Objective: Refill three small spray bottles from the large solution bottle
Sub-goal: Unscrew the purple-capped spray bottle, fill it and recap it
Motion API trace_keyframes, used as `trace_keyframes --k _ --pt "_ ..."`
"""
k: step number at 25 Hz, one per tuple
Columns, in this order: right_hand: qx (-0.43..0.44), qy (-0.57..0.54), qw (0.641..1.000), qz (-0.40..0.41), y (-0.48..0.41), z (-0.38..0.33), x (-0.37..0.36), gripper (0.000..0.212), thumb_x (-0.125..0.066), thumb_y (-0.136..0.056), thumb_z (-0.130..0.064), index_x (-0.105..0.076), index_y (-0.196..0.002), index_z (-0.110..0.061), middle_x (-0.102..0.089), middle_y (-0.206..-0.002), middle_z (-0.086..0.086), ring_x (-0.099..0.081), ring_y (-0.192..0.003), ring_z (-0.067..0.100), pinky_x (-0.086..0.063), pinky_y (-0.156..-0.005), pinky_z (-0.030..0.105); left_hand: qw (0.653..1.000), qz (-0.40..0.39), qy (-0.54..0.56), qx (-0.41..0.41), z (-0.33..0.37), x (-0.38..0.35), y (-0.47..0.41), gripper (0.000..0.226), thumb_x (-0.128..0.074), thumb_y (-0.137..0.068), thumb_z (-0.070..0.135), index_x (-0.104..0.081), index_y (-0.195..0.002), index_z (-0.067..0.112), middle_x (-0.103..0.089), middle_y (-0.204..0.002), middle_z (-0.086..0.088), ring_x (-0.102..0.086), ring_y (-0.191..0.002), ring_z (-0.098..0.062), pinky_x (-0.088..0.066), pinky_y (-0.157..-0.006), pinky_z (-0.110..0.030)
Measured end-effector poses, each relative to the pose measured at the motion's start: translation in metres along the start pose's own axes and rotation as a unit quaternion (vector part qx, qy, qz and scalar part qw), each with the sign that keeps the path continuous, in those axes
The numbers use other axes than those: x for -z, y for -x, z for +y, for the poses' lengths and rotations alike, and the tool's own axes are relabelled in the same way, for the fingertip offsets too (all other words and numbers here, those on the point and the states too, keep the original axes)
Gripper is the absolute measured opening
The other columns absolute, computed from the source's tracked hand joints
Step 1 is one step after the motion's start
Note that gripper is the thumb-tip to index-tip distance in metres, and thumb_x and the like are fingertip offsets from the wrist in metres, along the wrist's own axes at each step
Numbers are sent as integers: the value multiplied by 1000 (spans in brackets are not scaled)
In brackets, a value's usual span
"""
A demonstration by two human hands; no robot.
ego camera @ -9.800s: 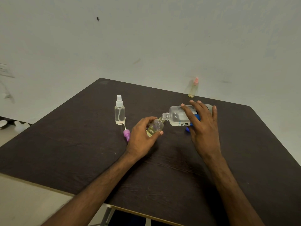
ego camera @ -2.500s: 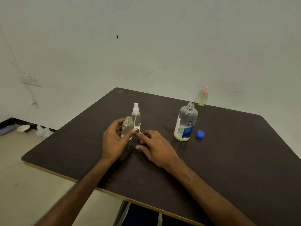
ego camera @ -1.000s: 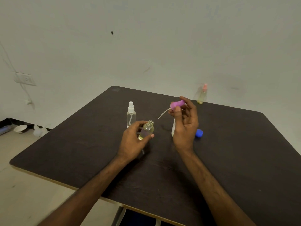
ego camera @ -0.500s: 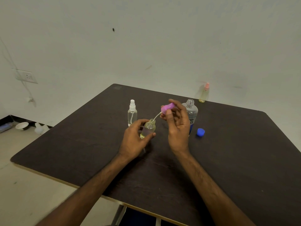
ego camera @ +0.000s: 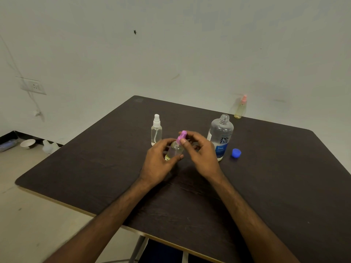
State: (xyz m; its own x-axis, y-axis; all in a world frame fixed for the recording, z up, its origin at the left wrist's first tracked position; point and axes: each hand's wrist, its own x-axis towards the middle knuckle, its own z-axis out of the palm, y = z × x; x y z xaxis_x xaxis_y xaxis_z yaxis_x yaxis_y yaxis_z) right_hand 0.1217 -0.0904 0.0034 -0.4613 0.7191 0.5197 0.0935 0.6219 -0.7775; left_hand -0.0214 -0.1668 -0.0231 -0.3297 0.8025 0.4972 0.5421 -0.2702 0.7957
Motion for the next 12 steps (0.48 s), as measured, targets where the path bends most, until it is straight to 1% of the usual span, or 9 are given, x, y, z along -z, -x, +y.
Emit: trace_keyframes --k 2,3,5,6,8,9,11,12 --pt "5 12 1000 6 0 2 -2 25 -65 -93 -31 -69 -116 -22 -67 -101 -9 -63 -92 11 -51 -77 26 1000 -2 4 2 -1 0 0 52 -85 -77 22 -63 -124 22 -68 -114 12 -66 -102 -5 -58 -87 -28" --pt "2 12 1000 15 -1 2 -3 23 -67 -92 -31 -69 -112 -21 -67 -98 -7 -62 -88 9 -50 -75 23 1000 -1 6 3 -1 0 1 51 -85 -77 22 -63 -123 24 -67 -113 14 -66 -102 -4 -58 -86 -29" --pt "-15 3 999 29 -1 1 -6 22 -72 -88 -32 -68 -105 -19 -66 -92 -5 -62 -81 8 -49 -70 20 1000 1 7 4 1 1 2 50 -85 -77 21 -63 -120 27 -66 -110 18 -66 -100 -2 -58 -86 -27" --pt "-25 -3 999 32 0 2 -8 24 -74 -86 -33 -65 -103 -18 -66 -91 -5 -62 -80 8 -50 -69 21 1000 -1 9 4 2 1 2 49 -86 -76 20 -63 -119 28 -66 -109 19 -66 -100 -2 -58 -86 -27" --pt "-45 -19 998 30 3 3 -12 32 -75 -83 -38 -61 -106 -21 -66 -98 -6 -64 -88 10 -55 -72 28 1000 -7 14 8 1 0 2 49 -85 -76 21 -64 -120 26 -67 -110 17 -66 -100 -1 -58 -86 -27" --pt "-52 -30 998 24 4 5 -13 35 -73 -85 -40 -60 -112 -22 -66 -106 -7 -64 -95 10 -57 -76 31 1000 -8 16 12 0 0 2 48 -85 -77 22 -64 -120 24 -68 -111 15 -67 -100 -1 -59 -86 -28" --pt "-48 -65 997 6 4 7 -14 35 -63 -93 -34 -60 -126 -21 -63 -120 -5 -61 -109 8 -55 -85 25 999 -6 25 25 -4 -1 2 50 -86 -77 24 -65 -121 20 -69 -112 11 -67 -100 -3 -59 -87 -32" --pt "-38 -81 996 3 4 9 -14 32 -58 -97 -29 -62 -127 -17 -63 -122 -2 -60 -113 7 -52 -89 23 999 -5 29 31 -5 -1 2 52 -86 -76 25 -65 -123 20 -70 -112 10 -68 -101 -5 -59 -87 -34"
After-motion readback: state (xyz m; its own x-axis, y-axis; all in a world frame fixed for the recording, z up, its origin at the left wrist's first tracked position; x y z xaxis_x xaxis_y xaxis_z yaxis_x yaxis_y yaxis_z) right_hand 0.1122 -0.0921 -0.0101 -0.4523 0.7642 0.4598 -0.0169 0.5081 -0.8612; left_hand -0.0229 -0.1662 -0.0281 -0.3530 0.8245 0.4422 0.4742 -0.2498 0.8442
